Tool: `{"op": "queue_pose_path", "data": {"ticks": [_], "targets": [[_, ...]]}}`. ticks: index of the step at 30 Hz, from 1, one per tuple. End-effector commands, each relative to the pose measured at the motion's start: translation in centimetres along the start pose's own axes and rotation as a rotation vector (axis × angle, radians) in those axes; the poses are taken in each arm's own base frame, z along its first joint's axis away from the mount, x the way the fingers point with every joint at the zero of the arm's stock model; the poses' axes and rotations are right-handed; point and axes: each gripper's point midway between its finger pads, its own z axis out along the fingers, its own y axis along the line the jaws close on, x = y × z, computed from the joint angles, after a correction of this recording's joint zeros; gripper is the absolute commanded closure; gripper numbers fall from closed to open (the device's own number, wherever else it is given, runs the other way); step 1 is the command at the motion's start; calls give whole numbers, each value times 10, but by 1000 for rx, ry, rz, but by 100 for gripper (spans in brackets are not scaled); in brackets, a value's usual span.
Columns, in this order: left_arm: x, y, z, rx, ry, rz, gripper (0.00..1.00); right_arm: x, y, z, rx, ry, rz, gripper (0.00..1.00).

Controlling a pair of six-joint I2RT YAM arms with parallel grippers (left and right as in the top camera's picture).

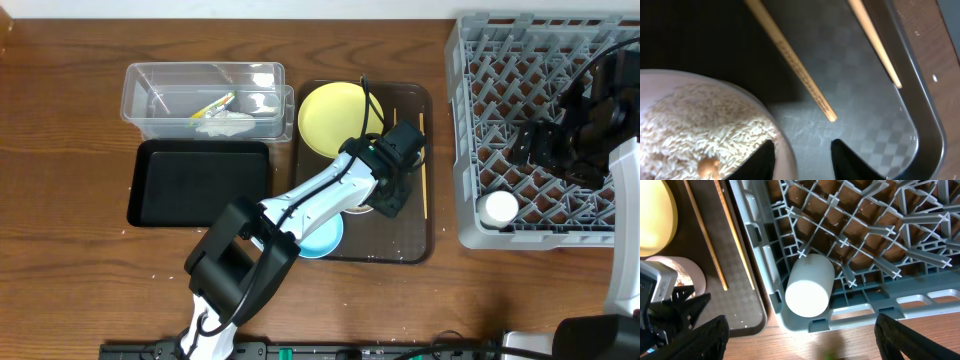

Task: Sort waste into correct bins and load items into the dishwasher rack
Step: 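Grasp rim of pink rice bowl with left gripper, then carry pink bowl over black tray and tip it over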

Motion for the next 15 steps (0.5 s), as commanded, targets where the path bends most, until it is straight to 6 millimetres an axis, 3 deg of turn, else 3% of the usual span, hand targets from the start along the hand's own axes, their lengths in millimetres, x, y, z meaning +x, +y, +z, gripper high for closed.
{"op": "queue_pose_path", "data": {"ticks": [1, 4, 6, 9, 12, 15], "targets": [[-2, 9, 9, -48, 2, -44, 69, -2, 1, -4, -9, -14, -15, 9], [1, 10, 15, -52, 18, -45, 80, -2, 1, -4, -8, -13, -18, 9], [2, 10, 16, -53, 21, -46, 92, -2, 1, -4, -8, -14, -18, 9], [0, 9, 11, -49, 9, -48, 94, -2, 1, -4, -8, -14, -17, 9], [-6, 5, -11, -44, -9, -46, 94, -2, 1, -4, -8, -14, -17, 9], [-17, 1, -53, -33, -60, -48, 94, -2, 1, -4, -5, -14, -17, 9]]}}
